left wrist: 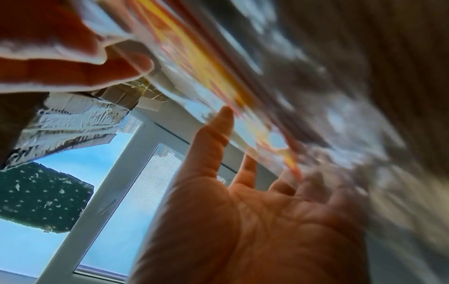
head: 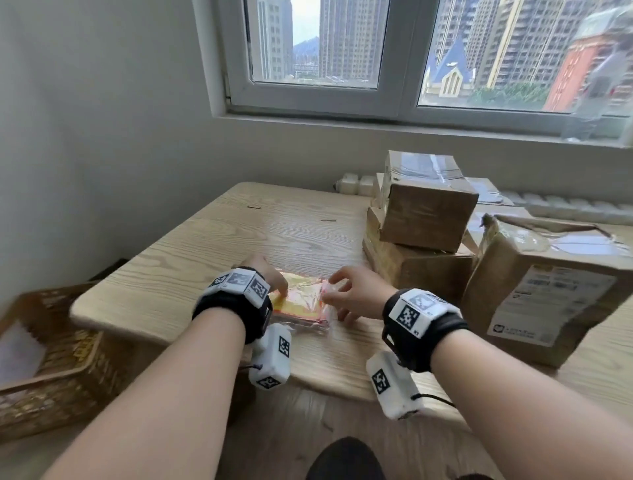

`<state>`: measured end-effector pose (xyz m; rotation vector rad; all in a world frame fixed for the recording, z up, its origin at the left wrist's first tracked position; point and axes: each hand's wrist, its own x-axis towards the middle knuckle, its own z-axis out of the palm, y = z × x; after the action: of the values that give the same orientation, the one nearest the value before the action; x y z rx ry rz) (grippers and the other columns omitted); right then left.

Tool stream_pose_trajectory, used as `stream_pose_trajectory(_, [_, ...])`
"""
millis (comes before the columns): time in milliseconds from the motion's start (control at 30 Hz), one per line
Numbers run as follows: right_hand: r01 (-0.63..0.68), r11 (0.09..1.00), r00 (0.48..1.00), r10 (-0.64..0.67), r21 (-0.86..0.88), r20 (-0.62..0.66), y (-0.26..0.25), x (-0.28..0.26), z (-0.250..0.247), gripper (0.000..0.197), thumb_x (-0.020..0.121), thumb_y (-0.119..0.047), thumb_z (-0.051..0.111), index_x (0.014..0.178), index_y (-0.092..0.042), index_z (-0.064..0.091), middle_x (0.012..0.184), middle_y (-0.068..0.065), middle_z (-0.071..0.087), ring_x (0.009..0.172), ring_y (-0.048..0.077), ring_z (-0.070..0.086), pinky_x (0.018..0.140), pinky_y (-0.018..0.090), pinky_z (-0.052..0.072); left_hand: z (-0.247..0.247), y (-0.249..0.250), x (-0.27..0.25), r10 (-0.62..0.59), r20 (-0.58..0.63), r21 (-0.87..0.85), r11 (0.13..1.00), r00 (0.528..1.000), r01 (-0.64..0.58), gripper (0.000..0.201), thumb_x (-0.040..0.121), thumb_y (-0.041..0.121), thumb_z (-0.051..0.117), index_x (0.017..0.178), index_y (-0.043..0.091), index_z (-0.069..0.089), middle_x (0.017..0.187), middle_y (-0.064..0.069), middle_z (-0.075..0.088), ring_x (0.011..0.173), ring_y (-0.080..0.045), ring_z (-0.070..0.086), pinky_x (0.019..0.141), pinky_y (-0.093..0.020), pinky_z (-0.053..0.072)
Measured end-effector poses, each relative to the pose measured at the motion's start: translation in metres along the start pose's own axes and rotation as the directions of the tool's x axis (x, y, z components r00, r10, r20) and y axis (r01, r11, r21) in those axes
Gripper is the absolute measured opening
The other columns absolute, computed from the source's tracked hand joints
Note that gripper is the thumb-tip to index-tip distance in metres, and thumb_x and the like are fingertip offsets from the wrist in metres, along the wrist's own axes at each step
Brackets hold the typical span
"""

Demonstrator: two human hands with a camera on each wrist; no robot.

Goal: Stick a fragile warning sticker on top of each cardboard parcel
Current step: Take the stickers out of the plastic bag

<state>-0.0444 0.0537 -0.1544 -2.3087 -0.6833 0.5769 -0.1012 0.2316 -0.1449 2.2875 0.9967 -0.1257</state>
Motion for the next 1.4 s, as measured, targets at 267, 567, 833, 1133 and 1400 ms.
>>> stream_pose_trajectory(267, [-0.075,0.989,0.995,0.083,0.126,-0.062,0.013,0.016,-0.007,0.096,0.071,-0.021,0.085,0.148,-0.016,0.028,0.132,0.013,0.052,0.106,0.026,0.063,0.092,0.042,0.054,0.001,0.005,0.009,-0.053,0.009,-0.225,0.973,0.999,0.054,0.095,0.07,0.013,0.082,0.147,0.008,0.027,0.145,-0.016,0.041,0.129,-0.033,0.044,0.095,-0.037,0.041])
stream_pose_trajectory(567, [-0.1,0.936,0.994,0.109,0.336,-0.007,0.014,0.003,-0.025,0.077,0.075,-0.026,0.082,0.137,-0.007,0.041,0.108,0.011,0.066,0.086,0.017,0.065,0.067,0.029,0.055,-0.005,0.011,-0.003,0.149,0.123,-0.545,0.836,0.981,-0.059,0.091,0.069,0.003,0.078,0.147,0.015,0.031,0.133,-0.013,0.056,0.118,-0.03,0.056,0.104,-0.047,0.043])
stream_pose_trajectory(833, [0.062,0.754,0.993,0.023,0.654,-0.12,0.008,-0.014,-0.041,0.014,0.085,-0.001,0.066,0.095,-0.012,0.064,0.095,0.01,0.072,0.093,0.029,0.07,0.091,0.049,0.054,-0.007,0.013,-0.033,0.418,0.263,-0.727,0.678,0.869,-0.106,0.072,0.057,0.013,0.082,0.124,0.007,0.056,0.104,-0.011,0.07,0.099,-0.026,0.065,0.1,-0.05,0.044])
stream_pose_trajectory(1133, [0.198,0.787,0.97,-0.072,0.584,-0.231,-0.01,-0.029,-0.056,0.011,0.089,-0.001,0.063,0.094,-0.009,0.059,0.094,0.009,0.069,0.076,0.017,0.07,0.062,0.027,0.059,-0.024,0.019,-0.034,0.363,-0.152,-0.642,0.671,0.919,-0.371,0.109,0.031,0.057,0.086,0.13,0.027,0.053,0.138,-0.011,0.052,0.126,-0.026,0.049,0.107,-0.054,0.035])
stream_pose_trajectory(1400, [0.251,0.699,0.964,-0.117,0.669,-0.239,-0.021,-0.033,-0.063,0.017,0.089,-0.02,0.066,0.099,-0.007,0.061,0.094,0.011,0.071,0.076,0.018,0.071,0.061,0.027,0.06,-0.023,0.033,-0.046,0.408,0.119,-0.824,0.549,0.905,-0.139,0.041,0.072,0.001,0.072,0.112,-0.004,0.061,0.106,-0.019,0.069,0.092,-0.029,0.069,0.077,-0.037,0.06])
